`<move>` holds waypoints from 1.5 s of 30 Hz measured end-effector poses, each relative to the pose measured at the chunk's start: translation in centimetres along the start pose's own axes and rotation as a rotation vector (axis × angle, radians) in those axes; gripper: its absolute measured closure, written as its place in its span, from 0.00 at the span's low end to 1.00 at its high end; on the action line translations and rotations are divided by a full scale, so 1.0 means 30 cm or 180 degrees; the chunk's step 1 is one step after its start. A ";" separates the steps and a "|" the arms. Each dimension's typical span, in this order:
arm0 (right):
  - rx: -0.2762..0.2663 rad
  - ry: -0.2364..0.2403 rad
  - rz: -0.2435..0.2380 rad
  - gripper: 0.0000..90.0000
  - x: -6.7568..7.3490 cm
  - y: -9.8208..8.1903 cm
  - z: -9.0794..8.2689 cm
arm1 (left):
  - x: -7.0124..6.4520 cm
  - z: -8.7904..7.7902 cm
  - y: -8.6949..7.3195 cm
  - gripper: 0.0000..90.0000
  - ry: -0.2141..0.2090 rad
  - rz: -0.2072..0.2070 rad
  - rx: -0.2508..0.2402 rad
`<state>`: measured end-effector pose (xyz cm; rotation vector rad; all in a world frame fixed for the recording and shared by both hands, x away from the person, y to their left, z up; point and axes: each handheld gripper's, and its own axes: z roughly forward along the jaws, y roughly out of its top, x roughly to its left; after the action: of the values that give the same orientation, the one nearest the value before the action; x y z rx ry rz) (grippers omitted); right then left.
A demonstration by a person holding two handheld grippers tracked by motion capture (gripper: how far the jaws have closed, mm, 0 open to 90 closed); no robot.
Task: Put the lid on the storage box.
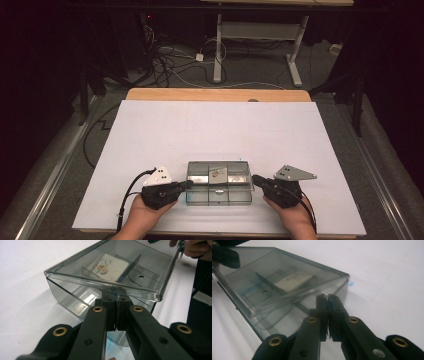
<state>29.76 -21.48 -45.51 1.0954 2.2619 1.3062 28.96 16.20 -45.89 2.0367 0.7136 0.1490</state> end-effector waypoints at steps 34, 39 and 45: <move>0.0339 -0.0611 0.0246 0.00 -0.045 -0.109 -0.050 | -0.010 -0.026 -0.072 0.96 0.0101 -0.0010 0.0145; 0.0323 -0.0602 0.0256 0.00 -0.047 -0.109 -0.050 | 0.009 -0.022 -0.082 0.96 0.0070 -0.0158 0.0108; 0.0298 -0.0618 0.0266 0.00 -0.049 -0.108 -0.053 | 0.043 -0.028 -0.090 0.95 0.0209 -0.0185 0.0128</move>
<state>28.29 -24.47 -47.52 1.3019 2.1728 1.0809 28.55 18.59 -47.87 2.0547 0.8219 0.1696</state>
